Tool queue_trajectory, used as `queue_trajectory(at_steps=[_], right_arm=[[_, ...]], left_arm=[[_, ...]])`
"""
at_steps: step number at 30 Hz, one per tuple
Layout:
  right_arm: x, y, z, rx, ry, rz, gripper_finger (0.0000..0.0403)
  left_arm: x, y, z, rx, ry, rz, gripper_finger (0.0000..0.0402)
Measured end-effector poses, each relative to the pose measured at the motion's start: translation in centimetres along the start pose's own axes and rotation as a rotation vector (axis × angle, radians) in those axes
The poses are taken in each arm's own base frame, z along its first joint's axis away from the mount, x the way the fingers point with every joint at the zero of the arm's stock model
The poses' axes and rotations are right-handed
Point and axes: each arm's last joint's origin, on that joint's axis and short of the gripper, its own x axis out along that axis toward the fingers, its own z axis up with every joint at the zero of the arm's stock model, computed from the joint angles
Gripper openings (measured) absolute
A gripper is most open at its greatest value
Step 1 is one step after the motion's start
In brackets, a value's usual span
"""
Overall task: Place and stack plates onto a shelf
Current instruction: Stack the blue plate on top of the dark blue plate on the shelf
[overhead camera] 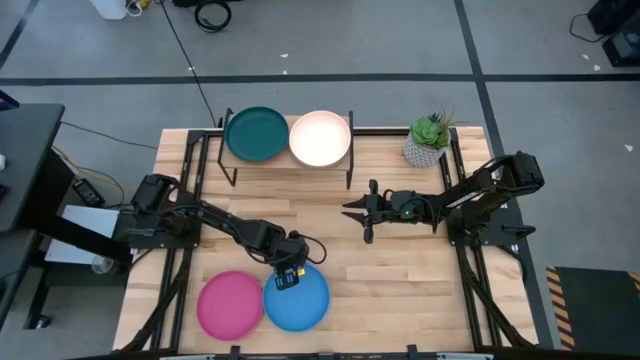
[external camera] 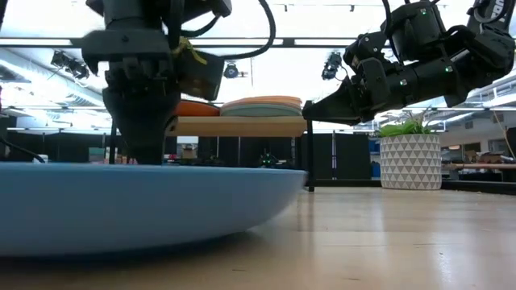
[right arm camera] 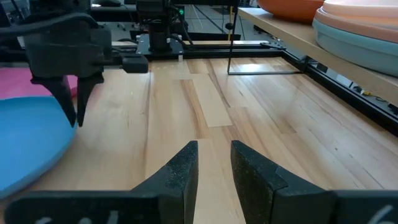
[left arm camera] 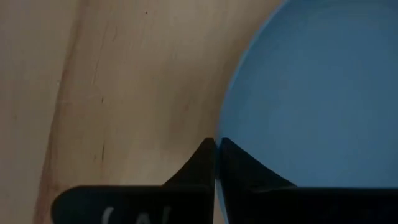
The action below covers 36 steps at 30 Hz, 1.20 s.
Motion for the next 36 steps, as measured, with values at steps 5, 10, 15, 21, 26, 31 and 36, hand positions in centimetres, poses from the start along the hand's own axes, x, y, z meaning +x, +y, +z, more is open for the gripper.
queue_trajectory(at_steps=[5, 10, 15, 21, 26, 31, 36], right_arm=[[0.0, 0.0, 0.0, 0.0, 0.0, 0.0, 0.0102], [0.0, 0.0, -0.1, -0.001, 0.005, 0.0, 0.0102], [0.0, 0.0, -0.1, -0.001, 0.007, 0.0, 0.0102], [0.0, 0.0, -0.1, -0.001, 0.006, 0.0, 0.0102], [0.0, 0.0, 0.0, -0.001, 0.003, 0.0, 0.0102], [0.0, 0.0, 0.0, 0.0, -0.001, 0.001, 0.0102], [0.0, 0.0, 0.0, -0.002, -0.001, 0.0, 0.0102]], left_arm=[[-3.6, 0.0, 1.4, 0.062, 0.004, 0.002, 0.0014], [-10.0, 1.1, 3.0, 0.078, -0.103, 0.079, 0.0014], [-16.9, 4.6, 3.3, 0.051, -0.184, 0.327, 0.0014], [-23.7, 10.9, 2.8, -0.082, -0.3, 0.457, 0.0014], [-26.6, 17.7, 2.0, -0.248, -0.338, 0.544, 0.0014], [-28.7, 23.0, 2.0, -0.331, -0.471, 0.524, 0.0014], [-28.8, 27.9, 1.5, -0.428, -0.473, 0.53, 0.0014]])
